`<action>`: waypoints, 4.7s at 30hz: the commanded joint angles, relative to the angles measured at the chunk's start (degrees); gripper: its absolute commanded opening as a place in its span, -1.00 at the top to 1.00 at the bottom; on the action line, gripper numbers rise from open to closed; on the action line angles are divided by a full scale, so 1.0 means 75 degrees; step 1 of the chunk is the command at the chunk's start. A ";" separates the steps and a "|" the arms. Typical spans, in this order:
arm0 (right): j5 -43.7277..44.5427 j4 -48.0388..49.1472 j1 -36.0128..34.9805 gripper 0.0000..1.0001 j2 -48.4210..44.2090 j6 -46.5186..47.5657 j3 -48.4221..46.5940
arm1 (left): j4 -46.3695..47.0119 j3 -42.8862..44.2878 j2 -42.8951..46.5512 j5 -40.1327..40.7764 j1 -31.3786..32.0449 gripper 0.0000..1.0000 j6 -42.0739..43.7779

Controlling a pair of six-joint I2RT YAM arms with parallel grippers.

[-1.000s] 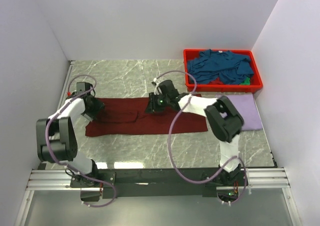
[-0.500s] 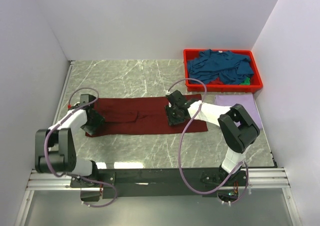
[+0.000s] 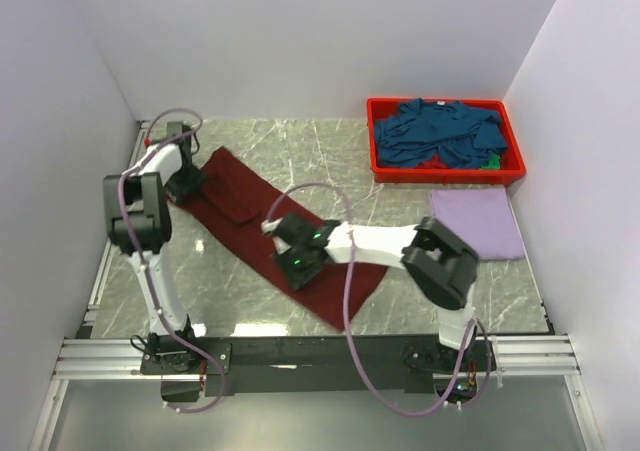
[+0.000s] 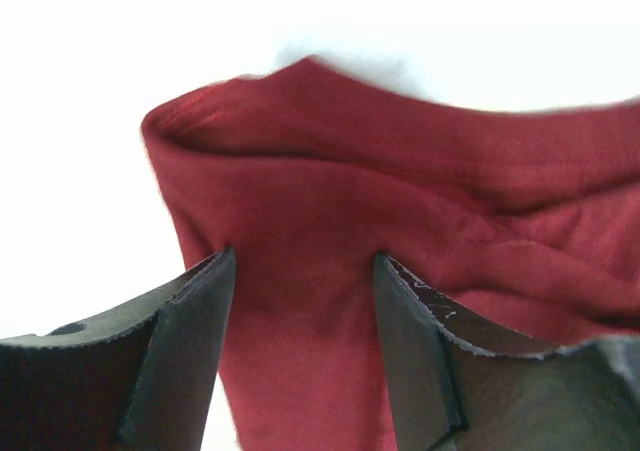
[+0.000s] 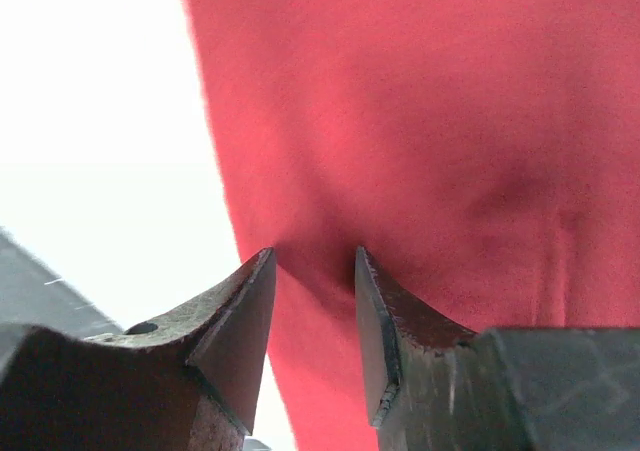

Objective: Fold and stack the t-shirts
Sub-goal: Fold the tshirt

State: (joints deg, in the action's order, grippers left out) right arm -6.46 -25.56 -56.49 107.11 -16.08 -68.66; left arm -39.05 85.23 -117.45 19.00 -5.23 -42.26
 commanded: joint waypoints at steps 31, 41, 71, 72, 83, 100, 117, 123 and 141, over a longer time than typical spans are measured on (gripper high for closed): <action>-0.0779 -0.0588 -0.0390 0.14 -0.0676 -0.0306 0.0237 | 0.0659 0.0472 0.0614 0.0407 0.2572 -0.32 0.0174; -0.1002 -0.0634 -0.0589 0.15 -0.0278 -0.0341 0.0027 | 0.0648 0.1091 -0.0744 0.0069 0.2725 -0.08 0.0607; -0.0112 -0.1585 0.0182 0.08 -0.1881 -0.0949 -0.0480 | 0.0074 0.2209 0.1220 0.0454 0.2854 -0.87 0.1394; -0.0135 -0.1538 0.0358 0.08 -0.2127 -0.1020 -0.0234 | 0.0050 0.1986 0.1489 0.0431 0.2866 -0.87 0.1149; -0.0369 -0.1033 0.0794 0.08 -0.2434 -0.1571 0.1479 | -0.1412 -0.3084 0.5579 0.0221 0.3919 -0.74 -0.1017; -0.0241 -0.0658 0.0478 0.12 -0.1122 -0.1677 0.1514 | -0.2458 -0.5938 0.7000 -0.0846 0.5667 -0.59 -0.3447; 0.0568 -0.1115 0.0102 0.86 -0.0664 -0.1701 0.1327 | -0.2399 -0.6126 0.6333 -0.1338 0.5866 -0.52 -0.3377; 0.0533 -0.1045 0.0102 1.00 -0.0676 -0.1630 0.1339 | -0.2130 -0.6184 0.6004 -0.1690 0.5983 -0.21 -0.3295; 0.0416 -0.0834 0.0102 1.00 -0.0594 -0.1454 0.1292 | -0.1427 -0.6958 0.5265 -0.1959 0.6124 0.24 -0.3412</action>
State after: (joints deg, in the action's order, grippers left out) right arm -5.56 -32.75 -55.16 99.70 -27.94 -59.22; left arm -53.41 36.36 -74.91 4.80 40.14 -67.22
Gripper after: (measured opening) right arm 0.023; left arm 0.399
